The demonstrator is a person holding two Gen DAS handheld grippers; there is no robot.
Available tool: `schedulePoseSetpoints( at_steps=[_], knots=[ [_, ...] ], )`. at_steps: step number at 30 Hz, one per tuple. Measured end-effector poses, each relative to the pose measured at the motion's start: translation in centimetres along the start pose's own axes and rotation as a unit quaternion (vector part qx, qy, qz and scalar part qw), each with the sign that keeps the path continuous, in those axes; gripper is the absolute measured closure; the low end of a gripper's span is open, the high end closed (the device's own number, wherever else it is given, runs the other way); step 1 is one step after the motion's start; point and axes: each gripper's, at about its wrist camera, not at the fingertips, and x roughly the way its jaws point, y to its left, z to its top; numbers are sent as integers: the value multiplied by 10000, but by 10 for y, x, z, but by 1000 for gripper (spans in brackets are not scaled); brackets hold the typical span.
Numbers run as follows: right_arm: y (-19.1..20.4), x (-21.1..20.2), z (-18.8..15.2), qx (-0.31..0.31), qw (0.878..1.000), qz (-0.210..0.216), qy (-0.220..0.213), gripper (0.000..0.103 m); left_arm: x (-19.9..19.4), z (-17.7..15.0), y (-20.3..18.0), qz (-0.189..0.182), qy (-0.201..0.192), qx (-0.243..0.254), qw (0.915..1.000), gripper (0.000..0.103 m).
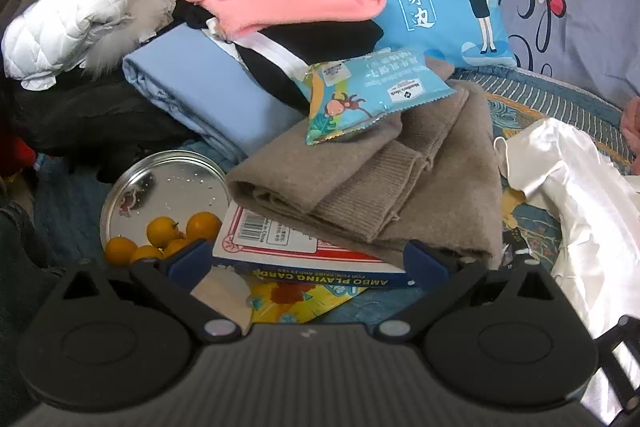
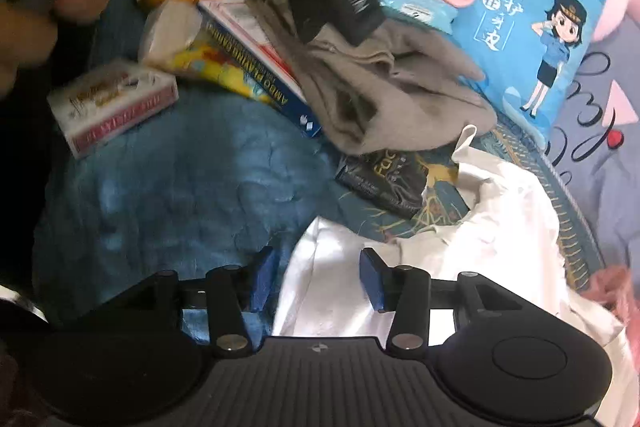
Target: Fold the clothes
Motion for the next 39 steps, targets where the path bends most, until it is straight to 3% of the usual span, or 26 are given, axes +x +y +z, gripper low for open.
schedulePoseSetpoints(
  at_steps=[1,3,7,10,13,17,21,23,25,26,28,31,34,36,39],
  knots=[
    [-2,1,0,103,9999,7,4,64,0,0,0,-2,-2,6,10000,0],
    [-8,3,0,353,9994,41,16,87,0,0,-1,-5,-5,17,10000,0],
    [-22,0,-3,977,9952,-18,-49,98,-1,0,-1,49,-37,10,10000,0],
    [-26,-18,-5,1337,9904,-3,-349,99,-5,1,-1,237,-163,10,9996,0],
    [-24,-55,0,1425,9836,680,-877,101,-12,2,4,499,-380,-82,9980,0],
    [-10,-74,5,993,9790,1442,-1042,101,-21,5,20,848,-636,-445,9934,0],
    [0,-56,6,948,9770,1784,-683,101,-22,6,33,1030,-637,-623,9907,0],
    [4,-43,4,1027,9719,2071,-447,100,-19,5,33,1028,-557,-537,9917,0],
    [12,-32,-1,1003,9590,2646,-123,100,-19,4,29,999,-544,-394,9927,0],
    [16,-34,-4,945,9591,2667,-104,99,-19,4,25,967,-569,-285,9933,0],
    [16,-49,-9,829,9679,2345,-363,98,-19,2,16,861,-608,-79,9944,0],
    [-18,-84,-27,1210,9762,1641,-734,95,-22,-1,3,689,-709,219,9949,0],
    [-75,-124,-71,1901,9780,397,-758,92,-25,-2,-7,400,-786,398,9953,0],
    [-113,-143,-110,2358,9687,-620,-472,85,-26,-3,-13,-74,-737,481,9961,0],
    [-170,-156,-174,3187,9338,-1624,54,83,-29,-6,-26,-892,-656,753,9910,0]
  ],
)
